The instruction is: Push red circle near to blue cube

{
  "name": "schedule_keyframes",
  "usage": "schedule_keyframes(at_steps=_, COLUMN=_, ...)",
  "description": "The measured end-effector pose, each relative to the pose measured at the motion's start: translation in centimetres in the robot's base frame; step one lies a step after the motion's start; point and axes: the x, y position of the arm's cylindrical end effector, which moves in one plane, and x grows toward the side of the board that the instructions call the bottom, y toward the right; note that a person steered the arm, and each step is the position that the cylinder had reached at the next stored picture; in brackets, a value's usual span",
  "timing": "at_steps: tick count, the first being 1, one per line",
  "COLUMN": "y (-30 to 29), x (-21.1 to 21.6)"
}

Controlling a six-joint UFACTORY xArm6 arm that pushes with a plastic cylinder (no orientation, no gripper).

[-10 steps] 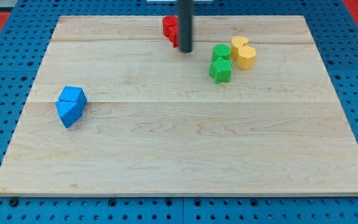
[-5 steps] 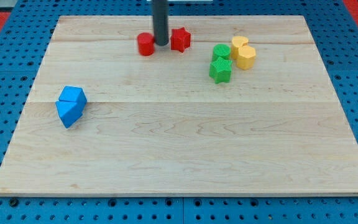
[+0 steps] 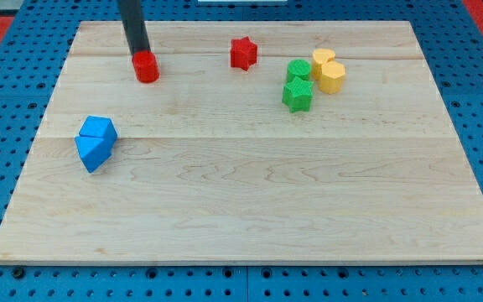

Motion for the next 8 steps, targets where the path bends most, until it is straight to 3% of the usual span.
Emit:
schedule_keyframes(at_steps=2, y=4.0, x=0.2)
schedule_keyframes(at_steps=3, y=4.3, x=3.6)
schedule_keyframes(at_steps=4, y=-1.2, x=4.9)
schedule_keyframes(at_steps=5, y=-1.3, x=2.1)
schedule_keyframes(at_steps=6, y=-5.0, x=5.3)
schedule_keyframes(at_steps=7, y=-0.5, x=8.3)
schedule_keyframes(at_steps=8, y=-0.2, x=4.4)
